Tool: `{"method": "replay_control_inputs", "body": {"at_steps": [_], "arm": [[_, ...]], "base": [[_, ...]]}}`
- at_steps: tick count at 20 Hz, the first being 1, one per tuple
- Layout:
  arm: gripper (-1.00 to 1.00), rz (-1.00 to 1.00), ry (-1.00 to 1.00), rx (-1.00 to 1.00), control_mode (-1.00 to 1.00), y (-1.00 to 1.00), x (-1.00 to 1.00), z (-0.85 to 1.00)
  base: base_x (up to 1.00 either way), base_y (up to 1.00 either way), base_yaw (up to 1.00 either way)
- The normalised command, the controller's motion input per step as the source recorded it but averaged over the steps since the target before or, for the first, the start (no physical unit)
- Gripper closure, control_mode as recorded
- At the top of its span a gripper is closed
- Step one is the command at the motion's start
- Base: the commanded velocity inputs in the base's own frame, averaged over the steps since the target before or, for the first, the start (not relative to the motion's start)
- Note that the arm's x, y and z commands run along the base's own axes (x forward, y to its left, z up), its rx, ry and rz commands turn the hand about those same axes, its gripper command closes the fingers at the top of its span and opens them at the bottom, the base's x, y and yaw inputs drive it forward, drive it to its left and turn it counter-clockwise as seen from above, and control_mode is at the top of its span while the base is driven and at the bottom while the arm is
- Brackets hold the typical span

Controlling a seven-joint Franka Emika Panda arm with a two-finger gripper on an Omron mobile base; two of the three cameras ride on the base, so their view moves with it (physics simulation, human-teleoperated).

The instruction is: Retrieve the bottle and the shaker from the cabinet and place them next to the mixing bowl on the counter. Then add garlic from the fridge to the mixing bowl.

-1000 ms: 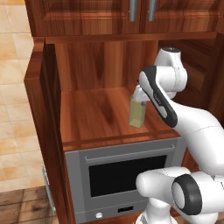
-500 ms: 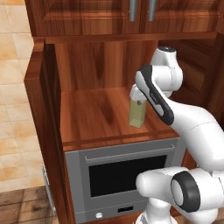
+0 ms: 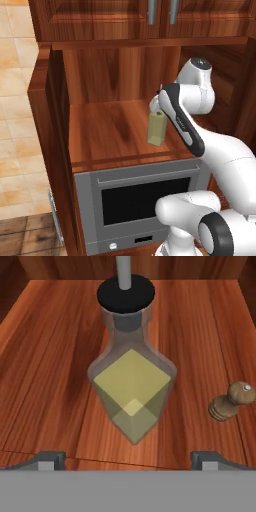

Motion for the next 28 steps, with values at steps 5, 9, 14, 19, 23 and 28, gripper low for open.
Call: {"method": "replay_control_inputs", "body": {"at_steps": [5, 9, 14, 19, 23, 28], "arm": [[-1.0, 0.0, -0.28, 0.01, -1.0, 0.0, 0.0, 0.0], [-1.0, 0.0, -0.13, 0.0, -1.0, 0.0, 0.03, 0.01], [-1.0, 0.0, 0.03, 0.0, -1.0, 0.0, 0.07, 0.19], [-1.0, 0.0, 0.0, 0.0, -1.0, 0.0, 0.01, 0.16], [-1.0, 0.0, 0.0, 0.0, -1.0, 0.0, 0.0, 0.26], [-1.0, -0.03, -0.01, 0.0, -1.0, 0.01, 0.04, 0.29]], "base": [[0.0, 0.0, 0.0], [0.0, 0.0, 0.0], [0.0, 0.0, 0.0], [0.0, 0.0, 0.0], [0.0, 0.0, 0.0], [0.0, 0.0, 0.0]]}}
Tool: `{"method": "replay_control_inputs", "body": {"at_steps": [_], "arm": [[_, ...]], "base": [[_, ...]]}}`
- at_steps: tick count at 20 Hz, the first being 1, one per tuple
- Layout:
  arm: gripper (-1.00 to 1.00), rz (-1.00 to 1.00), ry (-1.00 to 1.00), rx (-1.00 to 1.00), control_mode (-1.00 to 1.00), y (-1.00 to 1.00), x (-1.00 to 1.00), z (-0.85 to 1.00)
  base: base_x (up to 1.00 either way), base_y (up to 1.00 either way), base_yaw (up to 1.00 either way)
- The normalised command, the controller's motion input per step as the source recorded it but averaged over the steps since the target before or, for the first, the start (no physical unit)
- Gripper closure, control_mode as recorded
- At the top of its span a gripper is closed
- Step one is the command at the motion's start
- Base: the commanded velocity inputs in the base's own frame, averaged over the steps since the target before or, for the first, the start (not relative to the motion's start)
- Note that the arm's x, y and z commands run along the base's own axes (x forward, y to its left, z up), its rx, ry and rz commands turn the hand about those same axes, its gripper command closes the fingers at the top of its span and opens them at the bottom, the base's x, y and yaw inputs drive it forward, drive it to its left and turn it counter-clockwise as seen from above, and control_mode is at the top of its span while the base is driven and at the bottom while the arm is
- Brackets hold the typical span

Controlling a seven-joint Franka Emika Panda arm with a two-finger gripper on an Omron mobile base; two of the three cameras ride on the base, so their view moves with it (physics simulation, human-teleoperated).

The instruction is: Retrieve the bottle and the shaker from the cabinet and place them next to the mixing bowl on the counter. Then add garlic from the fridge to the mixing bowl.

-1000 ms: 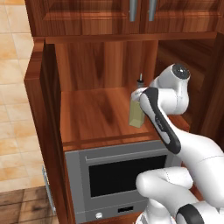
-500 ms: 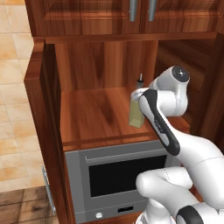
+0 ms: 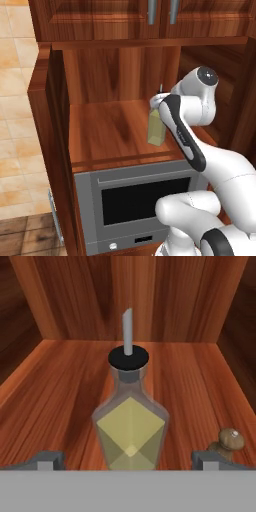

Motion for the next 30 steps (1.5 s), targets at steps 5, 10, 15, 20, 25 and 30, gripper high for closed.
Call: {"method": "replay_control_inputs", "body": {"at_steps": [5, 10, 15, 20, 25, 30], "arm": [[-1.0, -0.01, -0.03, 0.0, -1.0, 0.0, 0.0, 0.16], [-1.0, -0.01, -0.03, 0.0, -1.0, 0.0, 0.17, -0.1], [-1.0, -0.04, -0.01, 0.0, -1.0, 0.0, 0.3, -0.22], [-1.0, -0.03, 0.0, 0.0, -1.0, 0.0, 0.3, -0.14], [-1.0, -0.01, 0.0, 0.0, -1.0, 0.0, 0.24, -0.02], [-1.0, 0.0, 0.0, 0.0, -1.0, 0.0, 0.19, -0.01]], "base": [[0.0, 0.0, 0.0], [0.0, 0.0, 0.0], [0.0, 0.0, 0.0], [0.0, 0.0, 0.0], [0.0, 0.0, 0.0], [0.0, 0.0, 0.0]]}}
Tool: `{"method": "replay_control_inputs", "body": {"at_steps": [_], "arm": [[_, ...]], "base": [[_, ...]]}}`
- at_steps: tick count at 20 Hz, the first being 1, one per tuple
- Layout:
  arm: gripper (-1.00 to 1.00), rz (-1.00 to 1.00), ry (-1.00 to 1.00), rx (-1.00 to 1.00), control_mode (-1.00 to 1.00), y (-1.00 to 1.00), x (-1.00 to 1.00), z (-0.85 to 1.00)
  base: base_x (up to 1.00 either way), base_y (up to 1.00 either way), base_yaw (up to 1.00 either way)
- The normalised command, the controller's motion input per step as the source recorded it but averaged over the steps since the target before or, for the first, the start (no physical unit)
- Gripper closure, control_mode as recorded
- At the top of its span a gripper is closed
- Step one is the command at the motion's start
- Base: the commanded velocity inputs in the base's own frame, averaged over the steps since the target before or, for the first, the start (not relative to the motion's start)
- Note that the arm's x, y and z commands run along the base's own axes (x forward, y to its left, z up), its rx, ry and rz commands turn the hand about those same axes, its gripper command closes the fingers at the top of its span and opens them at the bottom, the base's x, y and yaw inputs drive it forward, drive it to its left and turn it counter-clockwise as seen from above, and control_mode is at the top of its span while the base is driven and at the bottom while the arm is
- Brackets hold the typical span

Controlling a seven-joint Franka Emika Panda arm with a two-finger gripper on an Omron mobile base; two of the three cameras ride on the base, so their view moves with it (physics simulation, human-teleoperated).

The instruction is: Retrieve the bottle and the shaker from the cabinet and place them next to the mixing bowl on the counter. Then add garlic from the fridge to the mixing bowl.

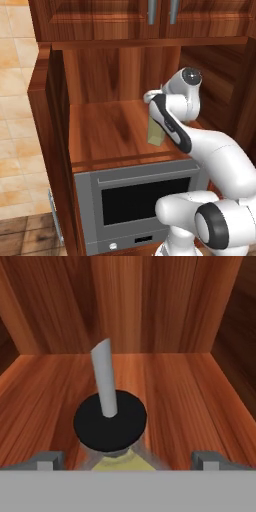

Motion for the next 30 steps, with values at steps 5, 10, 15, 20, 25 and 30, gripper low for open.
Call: {"method": "replay_control_inputs", "body": {"at_steps": [5, 10, 15, 20, 25, 30], "arm": [[-1.0, 0.02, 0.0, 0.0, -1.0, 0.0, 0.21, -0.11], [-1.0, 0.03, 0.0, 0.0, -1.0, 0.0, 0.26, -0.18], [-1.0, 0.0, 0.0, 0.0, -1.0, 0.0, 0.08, -0.03], [-1.0, 0.0, 0.0, 0.0, -1.0, 0.0, 0.0, 0.0], [1.0, 0.0, 0.0, 0.0, -1.0, 0.0, 0.0, 0.0], [1.0, 0.0, 0.0, 0.0, -1.0, 0.0, 0.0, 0.0]], "base": [[0.0, 0.0, 0.0], [0.0, 0.0, 0.0], [0.0, 0.0, 0.0], [0.0, 0.0, 0.0], [0.0, 0.0, 0.0], [0.0, 0.0, 0.0]]}}
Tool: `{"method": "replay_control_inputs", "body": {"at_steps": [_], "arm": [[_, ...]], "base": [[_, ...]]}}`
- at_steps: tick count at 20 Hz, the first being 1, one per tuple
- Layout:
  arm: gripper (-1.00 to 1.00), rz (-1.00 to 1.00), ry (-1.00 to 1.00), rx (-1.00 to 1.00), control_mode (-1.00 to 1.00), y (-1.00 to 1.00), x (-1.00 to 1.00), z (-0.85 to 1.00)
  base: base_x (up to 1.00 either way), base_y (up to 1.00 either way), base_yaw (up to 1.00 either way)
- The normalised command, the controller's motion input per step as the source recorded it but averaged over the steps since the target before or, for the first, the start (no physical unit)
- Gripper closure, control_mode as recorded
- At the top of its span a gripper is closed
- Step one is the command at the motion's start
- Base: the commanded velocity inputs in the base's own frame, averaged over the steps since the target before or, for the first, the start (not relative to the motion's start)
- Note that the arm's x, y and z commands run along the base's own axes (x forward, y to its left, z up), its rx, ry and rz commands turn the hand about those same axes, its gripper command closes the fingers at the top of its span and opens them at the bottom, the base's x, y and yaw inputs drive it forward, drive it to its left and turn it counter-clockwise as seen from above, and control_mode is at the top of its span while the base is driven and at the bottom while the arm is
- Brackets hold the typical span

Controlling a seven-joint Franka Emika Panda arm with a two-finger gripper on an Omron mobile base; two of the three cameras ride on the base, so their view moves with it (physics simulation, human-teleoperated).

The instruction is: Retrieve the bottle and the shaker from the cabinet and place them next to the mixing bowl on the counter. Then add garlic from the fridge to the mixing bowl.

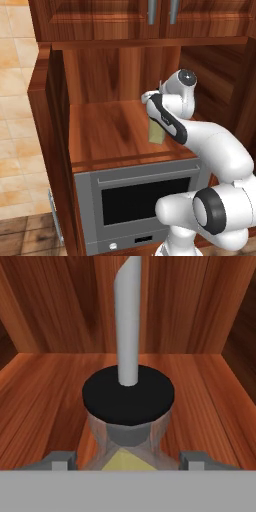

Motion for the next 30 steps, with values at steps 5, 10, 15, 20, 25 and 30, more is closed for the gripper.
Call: {"method": "replay_control_inputs", "body": {"at_steps": [5, 10, 15, 20, 25, 30], "arm": [[1.0, 0.0, 0.0, 0.0, -1.0, 0.0, -0.2, 0.0], [1.0, 0.02, -0.03, 0.0, -1.0, 0.0, -0.88, 0.0], [1.0, 0.03, -0.16, 0.0, -1.0, 0.0, -0.89, 0.31], [1.0, 0.03, -0.1, 0.0, -1.0, 0.0, -0.78, 0.69], [1.0, 0.02, 0.02, -0.04, -1.0, 0.0, -0.65, 0.92], [1.0, 0.01, 0.06, -0.03, -1.0, 0.0, -0.8, 0.87]], "base": [[0.0, 0.0, 0.0], [0.0, 0.0, 0.0], [0.0, 0.0, 0.0], [0.0, 0.0, 0.0], [0.0, 0.0, 0.0], [0.0, 0.0, 0.0]]}}
